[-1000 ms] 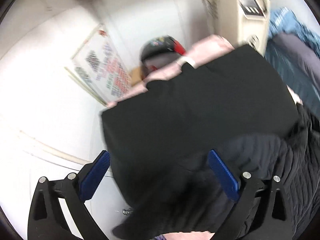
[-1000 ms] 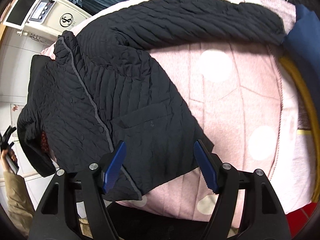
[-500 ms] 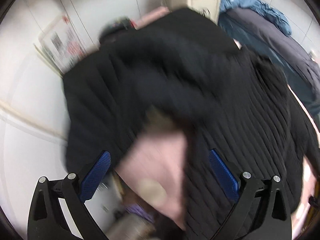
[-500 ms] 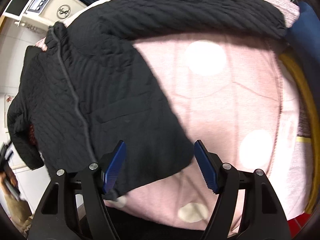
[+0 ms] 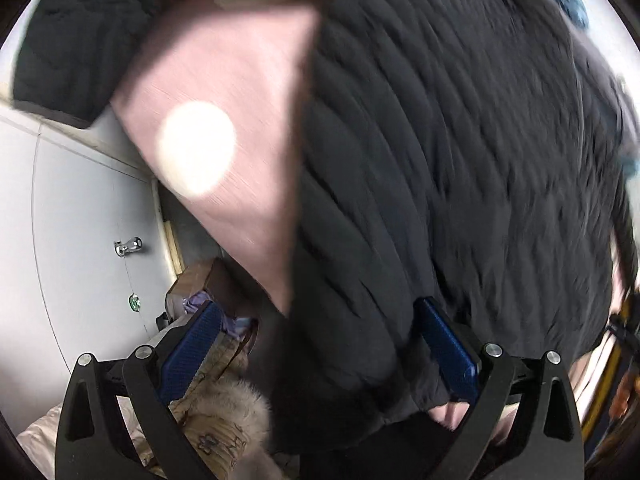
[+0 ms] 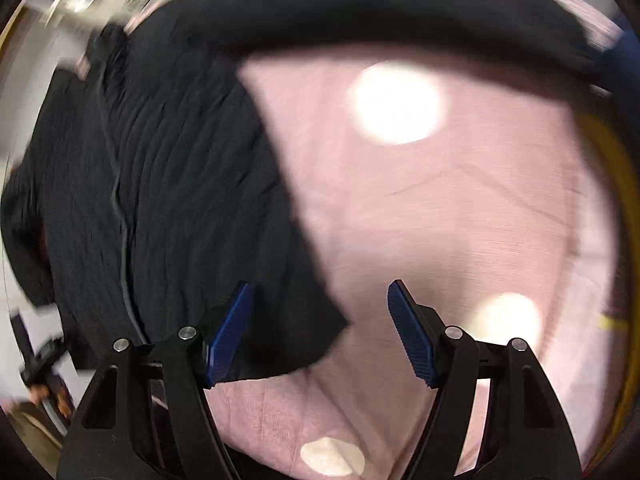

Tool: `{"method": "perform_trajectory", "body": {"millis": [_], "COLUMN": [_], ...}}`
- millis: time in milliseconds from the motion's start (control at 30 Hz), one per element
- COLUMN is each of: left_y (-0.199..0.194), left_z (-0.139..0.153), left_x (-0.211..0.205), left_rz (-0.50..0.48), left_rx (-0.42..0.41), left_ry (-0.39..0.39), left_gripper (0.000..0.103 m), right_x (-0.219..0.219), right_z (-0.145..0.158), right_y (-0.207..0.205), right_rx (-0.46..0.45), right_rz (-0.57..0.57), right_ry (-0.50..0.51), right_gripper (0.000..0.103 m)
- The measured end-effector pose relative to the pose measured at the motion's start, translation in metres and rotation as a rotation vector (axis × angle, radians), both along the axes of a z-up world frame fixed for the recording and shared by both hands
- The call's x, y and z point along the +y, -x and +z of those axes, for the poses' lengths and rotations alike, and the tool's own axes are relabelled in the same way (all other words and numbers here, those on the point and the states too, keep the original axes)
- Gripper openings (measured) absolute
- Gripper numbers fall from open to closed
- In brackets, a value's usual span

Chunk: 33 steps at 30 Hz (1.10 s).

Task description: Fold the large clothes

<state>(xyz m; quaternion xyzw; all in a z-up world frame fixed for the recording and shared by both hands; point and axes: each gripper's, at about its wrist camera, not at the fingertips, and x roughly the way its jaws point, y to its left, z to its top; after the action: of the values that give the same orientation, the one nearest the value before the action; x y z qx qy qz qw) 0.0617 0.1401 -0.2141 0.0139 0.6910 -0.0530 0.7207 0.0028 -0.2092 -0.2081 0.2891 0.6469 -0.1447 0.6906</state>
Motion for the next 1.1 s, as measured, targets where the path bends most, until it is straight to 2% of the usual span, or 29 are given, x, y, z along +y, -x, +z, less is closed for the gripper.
{"method": "perform_trajectory", "body": {"millis": [33,100,133,167,200,300,367,400,500,633,733,767,800,833,867,900,1000,1100], "left_y": [0.006,0.011,0.012,0.013,0.014,0.017,0.020,0.020,0.024,0.037,0.028,0.026,0.027,0.026,0.025,0.021,0.011,-0.006], "left_z": [-0.005,-0.007,-0.005,-0.001,0.006,0.027,0.043,0.046,0.042,0.013,0.006,0.004,0.004,0.009,0.014,0.027,0.051,0.065], "left_x": [-0.006,-0.018,-0.023,-0.029,-0.037,-0.047,-0.047,-0.047,-0.036,-0.017,-0.006,-0.012,-0.016,-0.016,-0.016,-0.014,-0.014,-0.026], "left_rz": [-0.013,-0.034,-0.046,-0.072,-0.126,-0.206,-0.245,-0.256,-0.255,-0.242,-0.185,-0.176,-0.177,-0.185,-0.187,-0.183,-0.162,-0.143], "left_rx": [0.004,0.017,0.017,0.007,-0.008,-0.038,-0.062,-0.065,-0.030,0.040,0.045,0.042,0.020,-0.016,-0.049,-0.105,-0.181,-0.218], "left_ry": [-0.026,-0.019,-0.024,-0.033,-0.047,-0.040,-0.031,-0.027,-0.030,-0.069,-0.099,-0.120,-0.171,-0.216,-0.231,-0.226,-0.212,-0.183], "left_gripper": [0.089,0.060,0.053,0.038,0.029,0.019,0.018,0.018,0.018,0.019,0.033,0.046,0.064,0.072,0.078,0.078,0.084,0.087], "right_x": [0.008,0.023,0.026,0.028,0.028,0.025,0.026,0.029,0.037,0.040,0.039,0.034,0.026,0.021,0.010,-0.005,-0.048,-0.092], "right_z": [-0.009,-0.025,-0.025,-0.020,-0.013,0.021,0.044,0.058,0.074,0.050,0.028,0.026,0.027,0.029,0.034,0.044,0.062,0.062], "right_y": [-0.004,-0.011,-0.013,-0.014,-0.014,-0.005,0.004,0.011,0.025,0.033,0.033,0.032,0.031,0.031,0.032,0.034,0.041,0.047], "right_rx": [0.021,0.063,0.056,0.035,0.008,-0.082,-0.118,-0.130,-0.110,-0.012,0.054,0.063,0.068,0.063,0.037,-0.007,-0.072,-0.111], "right_rz": [0.043,0.118,0.129,0.135,0.135,0.154,0.188,0.227,0.280,0.244,0.165,0.123,0.077,0.048,0.001,-0.055,-0.179,-0.349], "right_ry": [0.003,-0.005,0.001,-0.004,-0.008,0.002,0.005,0.019,0.047,0.017,0.015,0.015,0.015,0.015,0.014,0.026,0.064,0.039], "right_gripper": [0.070,0.046,0.037,0.022,0.016,0.011,0.010,0.010,0.009,0.009,0.016,0.021,0.032,0.040,0.054,0.058,0.060,0.060]}}
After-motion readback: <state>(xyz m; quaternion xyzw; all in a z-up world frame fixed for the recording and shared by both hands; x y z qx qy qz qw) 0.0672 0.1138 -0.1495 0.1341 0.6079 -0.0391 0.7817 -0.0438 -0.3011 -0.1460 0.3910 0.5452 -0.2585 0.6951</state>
